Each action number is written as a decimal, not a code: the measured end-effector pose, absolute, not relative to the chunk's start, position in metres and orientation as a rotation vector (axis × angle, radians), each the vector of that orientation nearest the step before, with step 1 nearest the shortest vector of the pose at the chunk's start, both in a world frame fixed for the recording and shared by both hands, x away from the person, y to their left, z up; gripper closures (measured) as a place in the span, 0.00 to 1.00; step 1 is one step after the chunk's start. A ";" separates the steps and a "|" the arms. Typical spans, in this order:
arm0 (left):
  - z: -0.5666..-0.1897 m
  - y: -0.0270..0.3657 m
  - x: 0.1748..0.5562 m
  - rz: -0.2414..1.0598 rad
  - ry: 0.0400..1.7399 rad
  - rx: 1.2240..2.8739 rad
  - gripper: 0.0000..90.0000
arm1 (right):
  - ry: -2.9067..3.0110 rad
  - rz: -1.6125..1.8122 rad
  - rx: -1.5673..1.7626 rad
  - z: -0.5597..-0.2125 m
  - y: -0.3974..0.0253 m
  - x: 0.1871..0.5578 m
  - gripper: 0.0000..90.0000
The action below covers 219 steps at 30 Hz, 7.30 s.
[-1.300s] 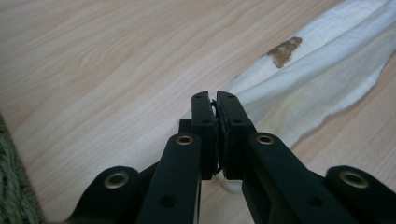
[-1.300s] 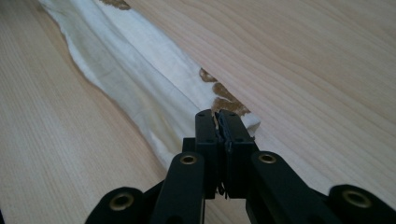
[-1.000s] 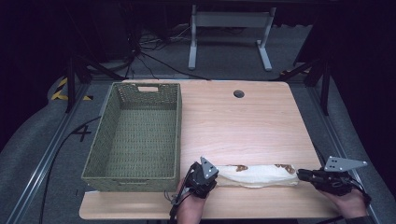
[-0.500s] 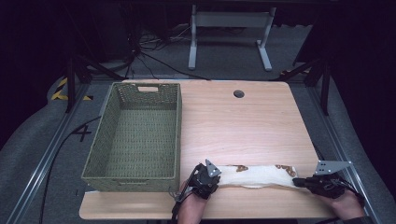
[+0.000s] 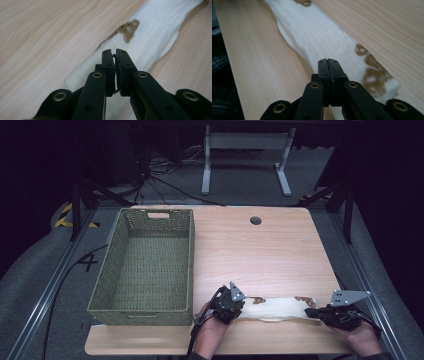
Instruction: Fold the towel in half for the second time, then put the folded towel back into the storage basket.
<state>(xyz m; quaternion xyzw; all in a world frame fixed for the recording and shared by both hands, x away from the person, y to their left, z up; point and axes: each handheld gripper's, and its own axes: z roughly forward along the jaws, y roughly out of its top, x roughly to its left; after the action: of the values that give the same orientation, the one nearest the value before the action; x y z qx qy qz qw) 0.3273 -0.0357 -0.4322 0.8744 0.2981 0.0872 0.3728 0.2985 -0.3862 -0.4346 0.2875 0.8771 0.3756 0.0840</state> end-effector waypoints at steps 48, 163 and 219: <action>-0.448 -0.041 0.339 0.125 0.544 2.470 0.99 | 2.701 1.001 0.788 -0.450 -0.327 0.373 1.00; -0.453 -0.029 0.351 0.125 0.622 2.382 0.57 | 2.879 1.085 0.257 -0.454 -0.255 0.335 0.88; -0.450 -0.092 0.444 0.003 0.363 2.439 0.87 | 3.009 1.204 0.199 -0.449 -0.265 0.321 0.88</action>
<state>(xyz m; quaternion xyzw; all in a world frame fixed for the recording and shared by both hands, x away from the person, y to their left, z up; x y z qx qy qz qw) 0.4439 -0.0919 -0.4498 0.9331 0.1390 0.0010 0.3316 0.3210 -0.2647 -0.4492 0.0613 0.9253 0.3704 -0.0530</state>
